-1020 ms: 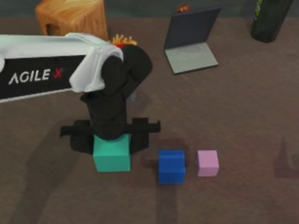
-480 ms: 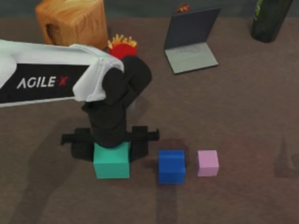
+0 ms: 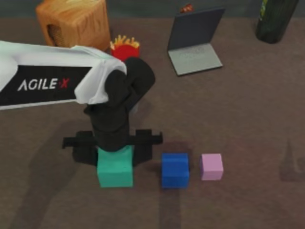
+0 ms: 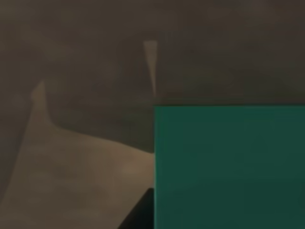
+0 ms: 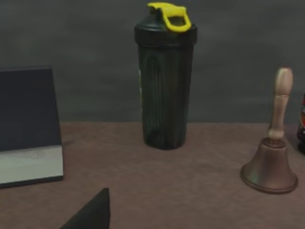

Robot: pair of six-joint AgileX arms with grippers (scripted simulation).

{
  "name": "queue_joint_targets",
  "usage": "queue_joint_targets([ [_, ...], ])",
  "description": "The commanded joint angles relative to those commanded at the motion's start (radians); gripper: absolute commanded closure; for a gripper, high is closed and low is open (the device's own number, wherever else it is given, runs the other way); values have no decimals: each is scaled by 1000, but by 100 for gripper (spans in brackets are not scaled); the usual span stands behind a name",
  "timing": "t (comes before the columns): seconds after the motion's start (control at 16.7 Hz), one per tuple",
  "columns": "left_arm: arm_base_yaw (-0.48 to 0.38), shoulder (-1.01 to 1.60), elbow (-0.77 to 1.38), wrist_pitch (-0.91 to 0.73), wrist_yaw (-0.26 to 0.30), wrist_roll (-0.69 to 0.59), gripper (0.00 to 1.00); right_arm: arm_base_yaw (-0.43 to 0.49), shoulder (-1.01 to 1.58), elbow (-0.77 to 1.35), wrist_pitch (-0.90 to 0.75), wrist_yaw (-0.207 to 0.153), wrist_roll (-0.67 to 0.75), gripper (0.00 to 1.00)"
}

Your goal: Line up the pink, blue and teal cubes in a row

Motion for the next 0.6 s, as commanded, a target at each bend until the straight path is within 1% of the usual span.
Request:
queue_joint_targets([
  [0.12,0,0,0,0,0,0,2,0,0,0,0,0,0,0],
  [0.18,0,0,0,0,0,0,0,0,0,0,0,0,0,0],
  [0.6,0,0,0,0,0,0,0,0,0,0,0,0,0,0],
])
